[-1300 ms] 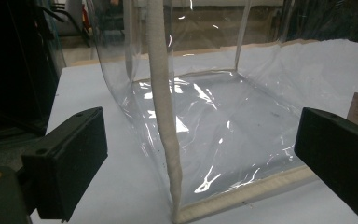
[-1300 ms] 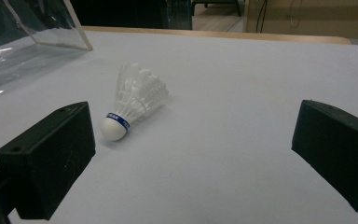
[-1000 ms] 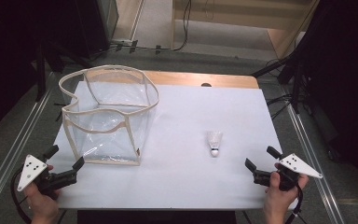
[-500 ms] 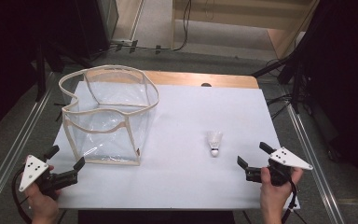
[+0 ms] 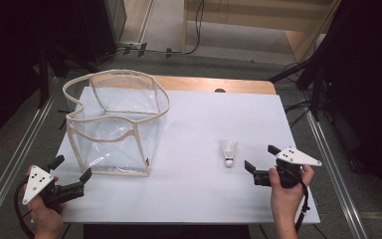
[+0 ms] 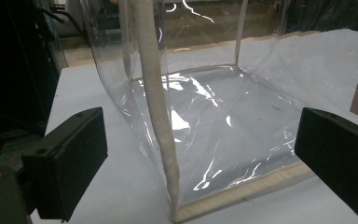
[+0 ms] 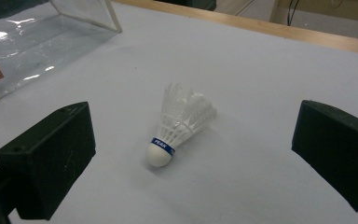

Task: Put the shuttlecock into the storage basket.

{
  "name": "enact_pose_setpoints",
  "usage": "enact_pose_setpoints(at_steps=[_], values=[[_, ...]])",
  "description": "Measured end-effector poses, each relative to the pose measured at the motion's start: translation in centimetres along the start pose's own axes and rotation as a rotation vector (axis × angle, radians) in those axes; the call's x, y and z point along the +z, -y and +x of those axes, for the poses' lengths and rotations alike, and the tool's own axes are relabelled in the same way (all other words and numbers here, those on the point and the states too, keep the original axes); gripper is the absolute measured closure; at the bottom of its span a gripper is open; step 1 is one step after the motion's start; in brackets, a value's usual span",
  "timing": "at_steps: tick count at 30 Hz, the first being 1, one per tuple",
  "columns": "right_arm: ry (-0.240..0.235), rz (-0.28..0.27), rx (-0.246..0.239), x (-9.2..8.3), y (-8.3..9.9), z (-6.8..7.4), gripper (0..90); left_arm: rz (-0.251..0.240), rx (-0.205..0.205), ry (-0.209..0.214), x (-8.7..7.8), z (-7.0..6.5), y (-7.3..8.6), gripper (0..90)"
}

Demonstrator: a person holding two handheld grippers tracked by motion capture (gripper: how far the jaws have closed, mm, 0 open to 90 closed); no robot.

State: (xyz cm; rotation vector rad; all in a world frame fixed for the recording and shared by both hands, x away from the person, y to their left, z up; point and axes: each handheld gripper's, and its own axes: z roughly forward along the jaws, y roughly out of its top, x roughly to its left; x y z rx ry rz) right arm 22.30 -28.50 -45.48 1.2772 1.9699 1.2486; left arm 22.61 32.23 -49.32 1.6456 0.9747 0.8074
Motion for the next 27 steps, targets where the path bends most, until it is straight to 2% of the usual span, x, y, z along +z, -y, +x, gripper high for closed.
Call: enact_pose_setpoints(at_steps=[7,15,17,20,21,22,24,25,26,27], values=[[-0.021,0.068,0.008,1.8,-0.7,0.6,0.0,0.003,0.009,0.002,0.1,0.0,0.0,3.2],[-0.043,0.113,0.001,3.4,-1.4,0.4,0.0,0.007,0.016,0.006,0.1,-0.2,0.0,3.2],[-0.014,0.116,0.008,3.6,-1.4,0.4,15.9,0.009,0.016,0.006,0.1,-0.2,0.0,3.2],[-0.020,0.124,0.018,3.9,-1.4,0.1,16.7,0.009,0.017,0.007,0.2,-0.2,0.0,3.2],[-0.014,0.140,0.023,4.4,-1.4,-0.1,22.9,0.009,0.017,0.007,0.2,-0.2,0.0,3.2],[-0.014,0.140,0.023,4.4,-1.4,-0.1,22.9,0.009,0.018,0.008,0.2,-0.2,0.0,3.2],[0.026,0.164,0.039,4.9,-1.3,-0.2,33.3,0.010,0.018,0.008,0.2,-0.2,0.0,3.2],[0.026,0.164,0.039,4.9,-1.3,-0.2,33.3,0.011,0.018,0.008,0.2,-0.2,0.0,3.2],[0.066,0.184,0.027,5.5,-1.3,0.0,43.3,0.011,0.019,0.008,0.2,-0.2,0.0,3.2],[0.068,0.193,0.025,5.7,-1.3,0.0,48.8,0.011,0.019,0.008,0.2,-0.2,0.0,3.2]])
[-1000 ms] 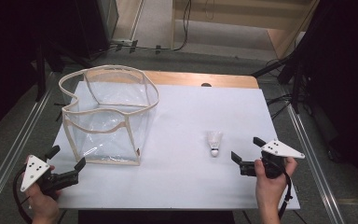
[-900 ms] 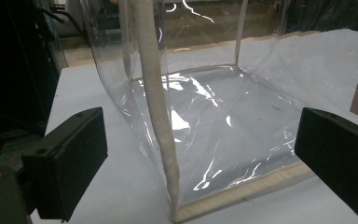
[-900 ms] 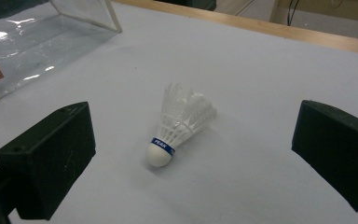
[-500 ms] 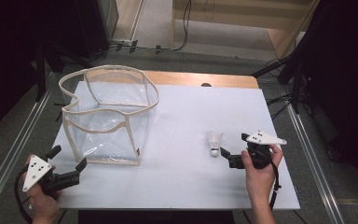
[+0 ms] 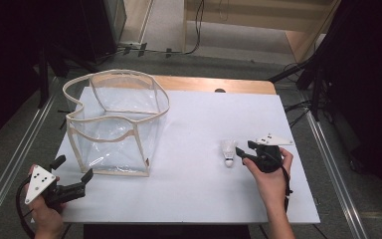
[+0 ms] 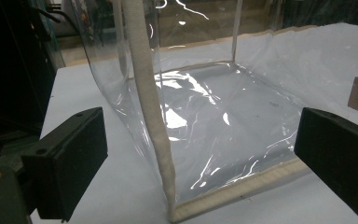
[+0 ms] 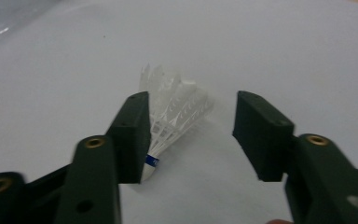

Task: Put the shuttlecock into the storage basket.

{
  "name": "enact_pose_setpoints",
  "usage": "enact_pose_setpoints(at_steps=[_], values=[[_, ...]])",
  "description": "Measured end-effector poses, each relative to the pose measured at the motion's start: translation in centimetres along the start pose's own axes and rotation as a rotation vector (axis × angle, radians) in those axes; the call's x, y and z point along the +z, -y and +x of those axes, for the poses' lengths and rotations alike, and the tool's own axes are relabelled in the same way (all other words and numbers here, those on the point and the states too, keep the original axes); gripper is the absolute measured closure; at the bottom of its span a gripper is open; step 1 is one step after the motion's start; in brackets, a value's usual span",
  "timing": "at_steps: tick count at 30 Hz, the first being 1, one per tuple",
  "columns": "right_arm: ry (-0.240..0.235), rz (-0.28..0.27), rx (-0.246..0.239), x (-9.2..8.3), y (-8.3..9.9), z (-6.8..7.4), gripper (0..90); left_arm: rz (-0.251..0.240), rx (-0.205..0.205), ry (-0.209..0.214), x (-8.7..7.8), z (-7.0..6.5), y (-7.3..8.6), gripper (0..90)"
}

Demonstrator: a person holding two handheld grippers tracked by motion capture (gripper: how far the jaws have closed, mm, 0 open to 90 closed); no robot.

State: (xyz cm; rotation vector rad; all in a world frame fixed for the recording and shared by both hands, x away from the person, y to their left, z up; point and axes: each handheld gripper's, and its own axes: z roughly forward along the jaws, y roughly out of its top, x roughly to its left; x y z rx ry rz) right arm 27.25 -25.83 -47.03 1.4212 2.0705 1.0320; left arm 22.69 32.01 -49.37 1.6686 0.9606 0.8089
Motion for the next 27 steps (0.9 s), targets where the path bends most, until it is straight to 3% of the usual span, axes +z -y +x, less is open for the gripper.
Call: enact_pose_setpoints(at_steps=[5,6,8,10,11,16,27], values=[[-0.021,0.056,0.002,1.3,0.1,-0.2,68.6,0.000,-0.002,-0.001,0.0,0.0,0.0,3.2],[-0.021,0.056,0.002,1.3,0.1,-0.2,68.6,0.000,-0.002,-0.001,0.0,0.0,0.0,3.2],[-0.034,0.073,0.021,2.0,0.3,-0.6,80.3,-0.003,0.000,-0.004,-0.1,0.0,0.0,3.2],[-0.041,0.079,0.024,2.2,0.3,-0.7,81.9,-0.003,0.000,-0.004,-0.1,0.0,0.0,3.2],[-0.037,0.092,0.018,2.6,0.4,-0.7,86.9,-0.003,-0.001,-0.004,-0.1,0.0,0.0,3.2],[-0.016,0.109,0.004,3.2,0.5,-0.6,87.4,-0.004,-0.002,-0.002,-0.1,0.0,0.0,3.2],[-0.019,0.111,0.001,3.8,0.5,-0.4,87.4,-0.002,-0.004,0.002,-0.1,0.1,-0.1,3.2]])
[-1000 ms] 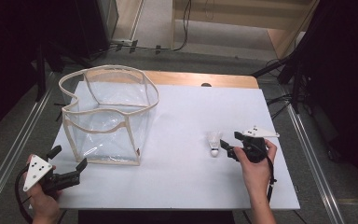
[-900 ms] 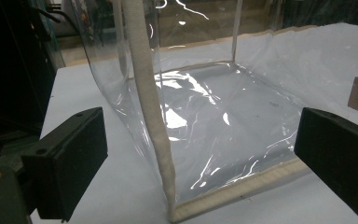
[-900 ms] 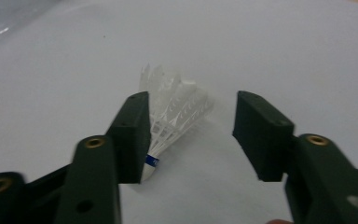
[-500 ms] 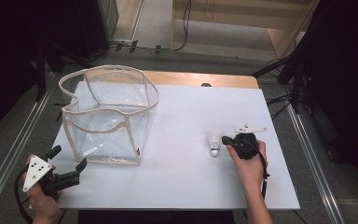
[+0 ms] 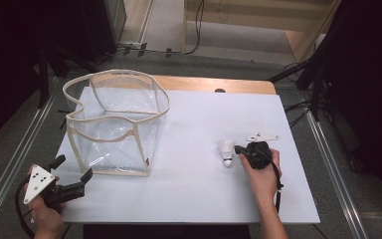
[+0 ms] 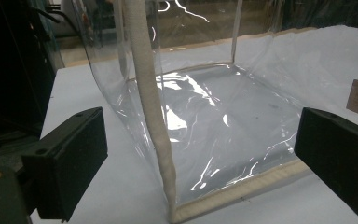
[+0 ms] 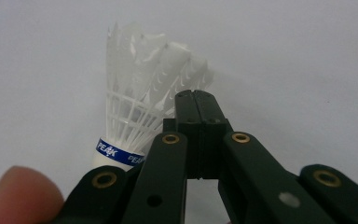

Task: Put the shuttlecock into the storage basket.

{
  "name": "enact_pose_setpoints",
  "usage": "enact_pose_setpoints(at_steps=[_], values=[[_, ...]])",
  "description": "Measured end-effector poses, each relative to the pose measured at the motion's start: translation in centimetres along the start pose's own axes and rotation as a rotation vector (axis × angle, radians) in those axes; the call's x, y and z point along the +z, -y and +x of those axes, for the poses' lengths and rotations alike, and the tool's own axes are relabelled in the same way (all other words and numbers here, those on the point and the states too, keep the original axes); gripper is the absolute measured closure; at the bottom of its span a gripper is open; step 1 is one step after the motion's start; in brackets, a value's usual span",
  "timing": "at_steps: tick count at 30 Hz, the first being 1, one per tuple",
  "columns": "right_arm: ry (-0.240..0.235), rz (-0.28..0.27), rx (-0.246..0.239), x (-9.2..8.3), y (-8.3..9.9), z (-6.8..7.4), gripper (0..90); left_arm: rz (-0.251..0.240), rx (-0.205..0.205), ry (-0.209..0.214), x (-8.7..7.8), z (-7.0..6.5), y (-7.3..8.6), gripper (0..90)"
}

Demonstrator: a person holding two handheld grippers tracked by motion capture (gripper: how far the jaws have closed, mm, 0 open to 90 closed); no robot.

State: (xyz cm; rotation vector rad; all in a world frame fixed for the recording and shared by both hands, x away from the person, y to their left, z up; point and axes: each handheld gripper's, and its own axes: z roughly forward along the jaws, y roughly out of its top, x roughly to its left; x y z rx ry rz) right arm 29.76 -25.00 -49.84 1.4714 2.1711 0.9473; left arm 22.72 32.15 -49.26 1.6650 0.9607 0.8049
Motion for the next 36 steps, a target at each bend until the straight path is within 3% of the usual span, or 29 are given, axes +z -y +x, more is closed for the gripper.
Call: enact_pose_setpoints(at_steps=[22,30,34,36], values=[[-0.050,0.000,-0.073,0.8,-0.5,1.9,87.3,-0.001,-0.003,0.001,0.0,0.0,0.0,3.2],[-0.051,-0.018,-0.081,0.3,-0.6,1.9,84.9,-0.001,-0.004,0.001,0.0,0.1,0.0,3.2],[-0.072,-0.040,-0.065,-0.8,-0.5,1.4,68.5,-0.003,-0.008,0.000,0.0,0.1,0.0,3.2],[-0.055,-0.046,-0.060,-1.2,-0.4,1.4,59.1,-0.003,-0.008,0.000,0.0,0.1,0.0,3.2]])
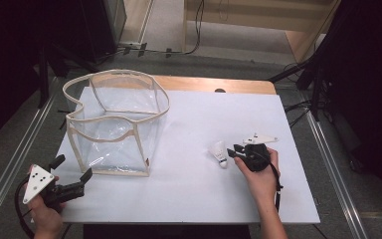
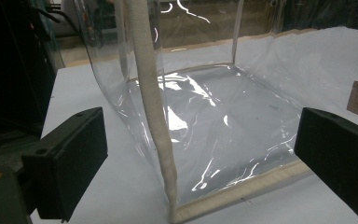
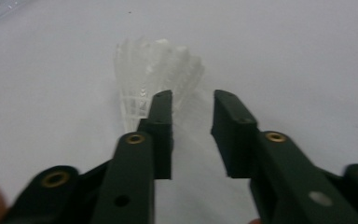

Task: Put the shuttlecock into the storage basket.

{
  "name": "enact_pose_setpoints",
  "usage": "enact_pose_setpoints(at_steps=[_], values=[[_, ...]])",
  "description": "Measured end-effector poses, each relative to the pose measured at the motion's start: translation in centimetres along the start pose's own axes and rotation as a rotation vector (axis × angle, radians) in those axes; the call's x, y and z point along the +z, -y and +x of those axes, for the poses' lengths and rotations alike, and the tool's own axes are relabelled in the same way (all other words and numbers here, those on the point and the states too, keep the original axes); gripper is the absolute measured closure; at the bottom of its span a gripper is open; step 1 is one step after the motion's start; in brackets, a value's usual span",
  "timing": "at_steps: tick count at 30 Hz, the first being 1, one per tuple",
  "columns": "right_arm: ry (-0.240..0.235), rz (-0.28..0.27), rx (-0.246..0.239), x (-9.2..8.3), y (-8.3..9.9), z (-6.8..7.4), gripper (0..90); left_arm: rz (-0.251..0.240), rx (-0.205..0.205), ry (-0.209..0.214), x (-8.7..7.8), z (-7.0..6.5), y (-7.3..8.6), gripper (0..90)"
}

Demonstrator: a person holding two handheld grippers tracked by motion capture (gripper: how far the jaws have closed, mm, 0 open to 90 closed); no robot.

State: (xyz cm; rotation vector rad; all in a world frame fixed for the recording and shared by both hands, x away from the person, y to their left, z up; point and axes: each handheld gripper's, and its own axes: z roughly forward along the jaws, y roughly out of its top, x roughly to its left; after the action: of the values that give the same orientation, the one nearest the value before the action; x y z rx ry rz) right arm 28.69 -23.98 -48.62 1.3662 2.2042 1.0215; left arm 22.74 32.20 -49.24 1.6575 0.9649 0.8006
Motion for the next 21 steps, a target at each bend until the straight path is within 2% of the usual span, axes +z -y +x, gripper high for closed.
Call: enact_pose_setpoints(at_steps=[5,6,7,8,10,11,15,21], values=[[-0.011,-0.016,0.009,-0.9,0.2,0.2,38.4,-0.002,-0.002,0.000,0.0,0.0,0.0,3.2],[-0.011,-0.016,0.009,-0.9,0.2,0.2,38.4,-0.002,-0.004,0.000,0.0,0.0,0.0,3.2],[-0.017,-0.015,0.016,-1.0,0.3,0.2,34.0,-0.001,-0.004,0.000,0.0,0.0,0.0,3.2],[-0.056,-0.008,0.010,-1.1,0.4,0.3,20.3,-0.001,-0.004,0.000,0.0,0.0,0.0,3.2],[-0.058,-0.001,0.018,-1.1,0.4,0.5,4.4,-0.004,-0.005,0.001,0.0,0.0,0.0,3.2],[-0.059,0.003,0.019,-1.1,0.4,0.6,0.0,-0.002,-0.005,0.001,-0.1,0.1,0.0,3.2],[-0.091,0.007,0.044,-1.1,0.5,0.9,0.0,-0.003,-0.004,0.001,0.0,0.1,0.0,3.2],[-0.103,0.055,0.034,-0.3,0.8,1.8,0.0,-0.003,-0.005,0.002,-0.1,0.1,0.0,3.2]])
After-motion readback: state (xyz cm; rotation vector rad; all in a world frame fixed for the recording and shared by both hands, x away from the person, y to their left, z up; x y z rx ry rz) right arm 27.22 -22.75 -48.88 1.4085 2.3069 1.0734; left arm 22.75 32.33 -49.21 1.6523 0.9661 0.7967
